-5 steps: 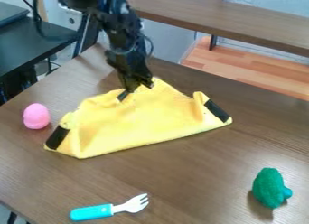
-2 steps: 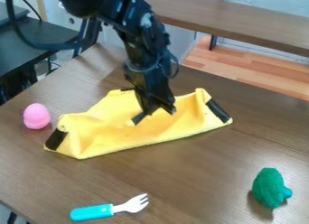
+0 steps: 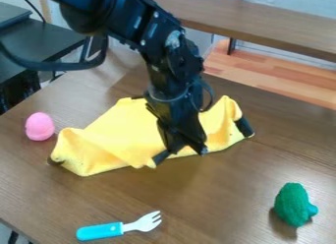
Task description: Unfold the cloth from top to bottom
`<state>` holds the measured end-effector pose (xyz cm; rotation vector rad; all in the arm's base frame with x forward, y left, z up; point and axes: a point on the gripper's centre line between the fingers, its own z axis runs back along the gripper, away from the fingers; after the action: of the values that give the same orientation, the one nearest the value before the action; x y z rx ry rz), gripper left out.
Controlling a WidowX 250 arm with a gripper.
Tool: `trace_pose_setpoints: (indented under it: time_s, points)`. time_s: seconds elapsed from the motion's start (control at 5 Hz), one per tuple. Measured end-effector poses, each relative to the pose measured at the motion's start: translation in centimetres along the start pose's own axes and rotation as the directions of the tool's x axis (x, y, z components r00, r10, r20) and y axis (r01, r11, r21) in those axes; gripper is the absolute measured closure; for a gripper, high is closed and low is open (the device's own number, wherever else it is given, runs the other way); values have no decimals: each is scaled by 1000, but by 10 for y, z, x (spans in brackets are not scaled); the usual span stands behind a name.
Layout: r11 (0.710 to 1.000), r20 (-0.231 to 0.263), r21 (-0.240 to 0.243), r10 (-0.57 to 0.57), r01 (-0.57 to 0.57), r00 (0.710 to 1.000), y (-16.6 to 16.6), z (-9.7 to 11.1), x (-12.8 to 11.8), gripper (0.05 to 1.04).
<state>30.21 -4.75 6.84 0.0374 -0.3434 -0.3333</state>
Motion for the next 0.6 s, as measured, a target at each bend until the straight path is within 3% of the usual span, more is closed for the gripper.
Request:
trace_pose_setpoints:
  time_s: [0.2,0.6]
  points:
    - [1000,-25,-20,7,-7,1000,-9,2,-6,1034]
    - [994,-100,-113,-13,2,995,-36,0,-9,1034]
